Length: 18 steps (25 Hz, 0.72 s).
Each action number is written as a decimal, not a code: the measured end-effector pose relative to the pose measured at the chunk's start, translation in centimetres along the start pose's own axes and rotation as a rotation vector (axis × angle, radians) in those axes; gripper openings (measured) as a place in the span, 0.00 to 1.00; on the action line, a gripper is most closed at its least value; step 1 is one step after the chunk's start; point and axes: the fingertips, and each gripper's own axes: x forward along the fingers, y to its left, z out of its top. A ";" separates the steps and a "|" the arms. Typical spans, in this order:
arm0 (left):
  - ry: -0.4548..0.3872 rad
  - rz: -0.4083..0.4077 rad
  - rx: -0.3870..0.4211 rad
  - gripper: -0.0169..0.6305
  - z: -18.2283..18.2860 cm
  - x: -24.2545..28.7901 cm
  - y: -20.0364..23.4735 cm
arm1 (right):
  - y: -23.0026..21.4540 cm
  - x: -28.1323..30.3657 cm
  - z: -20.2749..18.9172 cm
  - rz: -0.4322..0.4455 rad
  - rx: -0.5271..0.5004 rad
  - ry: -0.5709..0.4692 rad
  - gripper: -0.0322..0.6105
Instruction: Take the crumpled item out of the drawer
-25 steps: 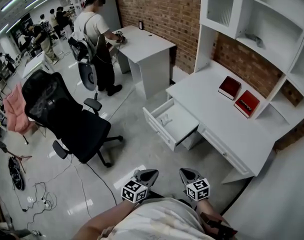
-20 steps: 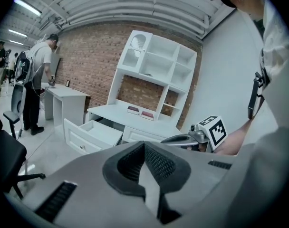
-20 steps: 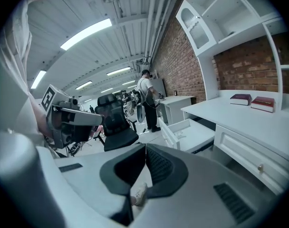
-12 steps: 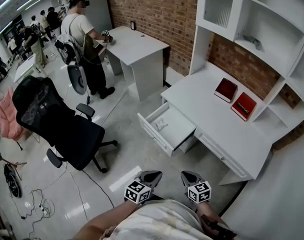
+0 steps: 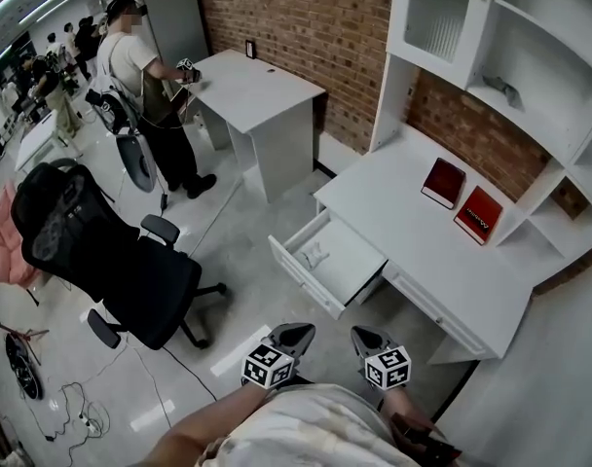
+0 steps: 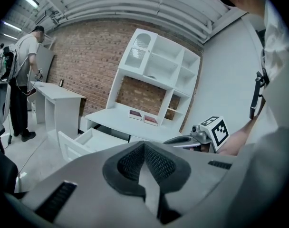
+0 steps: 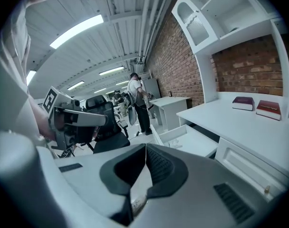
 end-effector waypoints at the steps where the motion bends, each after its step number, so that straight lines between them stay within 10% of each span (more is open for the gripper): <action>1: 0.001 -0.004 0.000 0.06 0.3 0.1 0.5 | -0.1 0.5 0.3 -0.003 0.003 0.001 0.09; 18: 0.028 -0.102 0.017 0.06 3.7 -0.4 11.4 | 0.9 9.6 4.3 -0.110 0.037 0.020 0.09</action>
